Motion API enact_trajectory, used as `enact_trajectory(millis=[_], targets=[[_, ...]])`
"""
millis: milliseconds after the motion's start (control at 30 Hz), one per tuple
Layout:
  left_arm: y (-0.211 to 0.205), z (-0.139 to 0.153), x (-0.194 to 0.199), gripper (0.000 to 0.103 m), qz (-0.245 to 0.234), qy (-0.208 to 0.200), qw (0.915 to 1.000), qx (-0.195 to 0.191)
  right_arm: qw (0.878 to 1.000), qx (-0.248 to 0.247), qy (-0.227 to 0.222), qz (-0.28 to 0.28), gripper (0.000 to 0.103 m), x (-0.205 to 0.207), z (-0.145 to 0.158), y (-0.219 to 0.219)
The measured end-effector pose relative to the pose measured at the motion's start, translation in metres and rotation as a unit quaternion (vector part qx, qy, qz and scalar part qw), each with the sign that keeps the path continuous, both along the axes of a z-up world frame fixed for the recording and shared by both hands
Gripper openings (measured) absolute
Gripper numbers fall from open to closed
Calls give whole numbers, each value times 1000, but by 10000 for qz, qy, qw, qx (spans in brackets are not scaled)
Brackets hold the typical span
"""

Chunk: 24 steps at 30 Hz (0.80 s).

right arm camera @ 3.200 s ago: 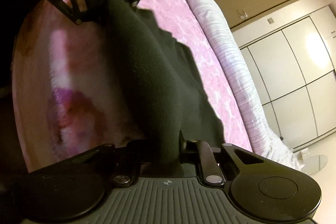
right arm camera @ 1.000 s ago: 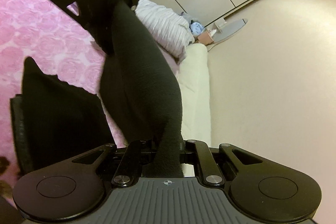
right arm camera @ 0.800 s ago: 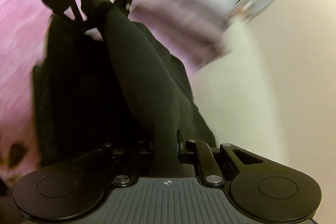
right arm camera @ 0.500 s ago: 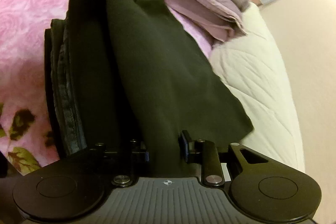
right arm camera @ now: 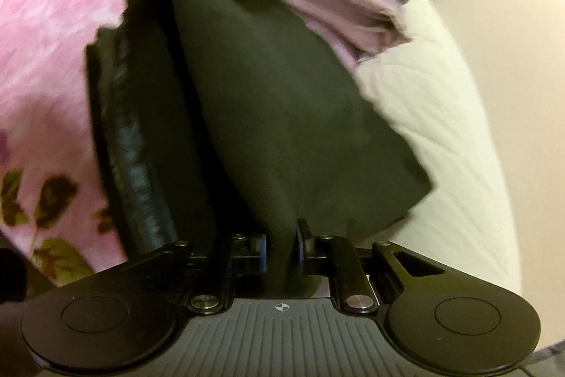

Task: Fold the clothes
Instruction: 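Lower the shirt onto the clothes stack and open both grippers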

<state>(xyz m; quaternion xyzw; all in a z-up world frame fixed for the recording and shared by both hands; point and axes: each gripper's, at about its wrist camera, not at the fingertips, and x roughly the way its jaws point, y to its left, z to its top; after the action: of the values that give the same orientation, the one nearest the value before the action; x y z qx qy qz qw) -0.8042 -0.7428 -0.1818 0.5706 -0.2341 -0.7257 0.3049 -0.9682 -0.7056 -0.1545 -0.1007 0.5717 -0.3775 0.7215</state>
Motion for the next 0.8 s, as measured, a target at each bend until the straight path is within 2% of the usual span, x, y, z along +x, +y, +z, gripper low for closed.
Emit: enact_trajectory(millis=[67,300,467,533,600,667,800], targets=[[3,2,-2,13,13,-41,10000,-66,9999,35,100,29,15,2,-7,1],[13,27,13,21,252,26,9997,14,9995,-53,153,-276,19,3,12,11],[45,48,31,22,745,249,9968,156,9976,41,-191,-669,19,-5,25,28],[51,42,28,22,975,377,9943,212,9965,70,-321,-772,19,-6,31,31],[55,49,30,22,1196,598,9907,250,9954,69,-463,-835,19,-6,34,32],[57,58,28,22,1188,758,9899,135,9936,73,-639,-932,19,-5,39,30],[42,65,14,23,1256,1157,9850,257,9869,230,-1065,-1186,19,-4,45,20]])
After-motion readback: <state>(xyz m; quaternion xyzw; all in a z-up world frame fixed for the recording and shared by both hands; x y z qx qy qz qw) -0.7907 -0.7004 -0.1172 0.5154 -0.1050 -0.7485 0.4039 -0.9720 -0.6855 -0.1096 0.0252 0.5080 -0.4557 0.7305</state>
